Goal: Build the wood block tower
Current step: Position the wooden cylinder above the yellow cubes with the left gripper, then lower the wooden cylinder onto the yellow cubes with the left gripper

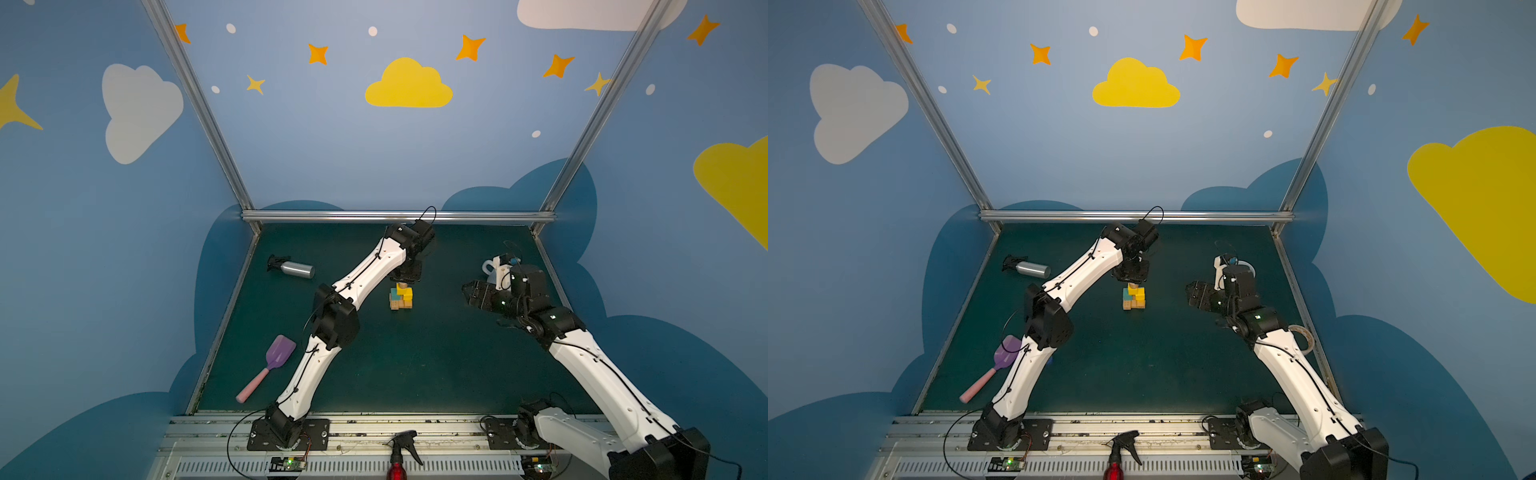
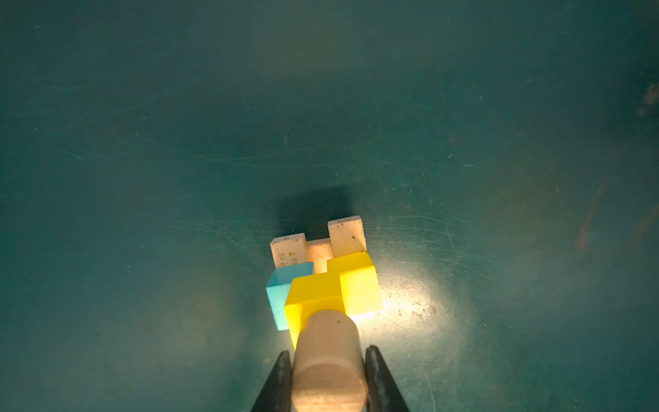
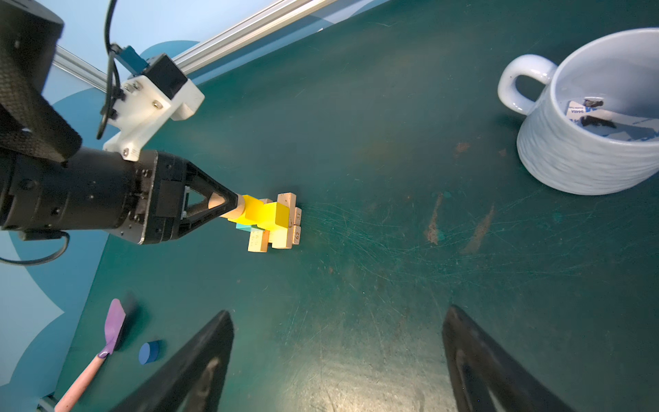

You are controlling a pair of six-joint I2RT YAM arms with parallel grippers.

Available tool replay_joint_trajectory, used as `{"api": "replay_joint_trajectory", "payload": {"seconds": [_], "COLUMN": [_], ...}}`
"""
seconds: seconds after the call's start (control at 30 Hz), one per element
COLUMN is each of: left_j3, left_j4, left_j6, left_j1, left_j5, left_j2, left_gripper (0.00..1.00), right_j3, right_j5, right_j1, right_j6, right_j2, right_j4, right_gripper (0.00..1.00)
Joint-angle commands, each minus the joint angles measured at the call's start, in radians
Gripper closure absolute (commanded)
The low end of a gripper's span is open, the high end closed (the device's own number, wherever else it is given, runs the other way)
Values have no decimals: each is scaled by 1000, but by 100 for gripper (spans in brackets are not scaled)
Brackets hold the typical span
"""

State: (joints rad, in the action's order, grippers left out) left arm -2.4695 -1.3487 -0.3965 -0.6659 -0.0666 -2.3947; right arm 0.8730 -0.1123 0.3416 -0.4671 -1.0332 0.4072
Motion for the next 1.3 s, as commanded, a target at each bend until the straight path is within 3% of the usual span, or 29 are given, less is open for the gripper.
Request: {"api": "replay_joint_trajectory", "payload": {"seconds": [0.0,1.27], "left_j3": [-13,-83], "left_j4": [-30,-68], "left_j6": [6,-1], "left_j1": [-1,12], "left_j5": [-22,-21], "left_j2": [-1,-52], "left_gripper": [94,87], "right_j3": [-11,-6], "right_j5": [-10,-44], "right_j1": [-4,-9], "right_j6": [-5,-12], "right_j2": [15,-17], "right_j4": [-7,-25], "right_gripper": [10,10]}}
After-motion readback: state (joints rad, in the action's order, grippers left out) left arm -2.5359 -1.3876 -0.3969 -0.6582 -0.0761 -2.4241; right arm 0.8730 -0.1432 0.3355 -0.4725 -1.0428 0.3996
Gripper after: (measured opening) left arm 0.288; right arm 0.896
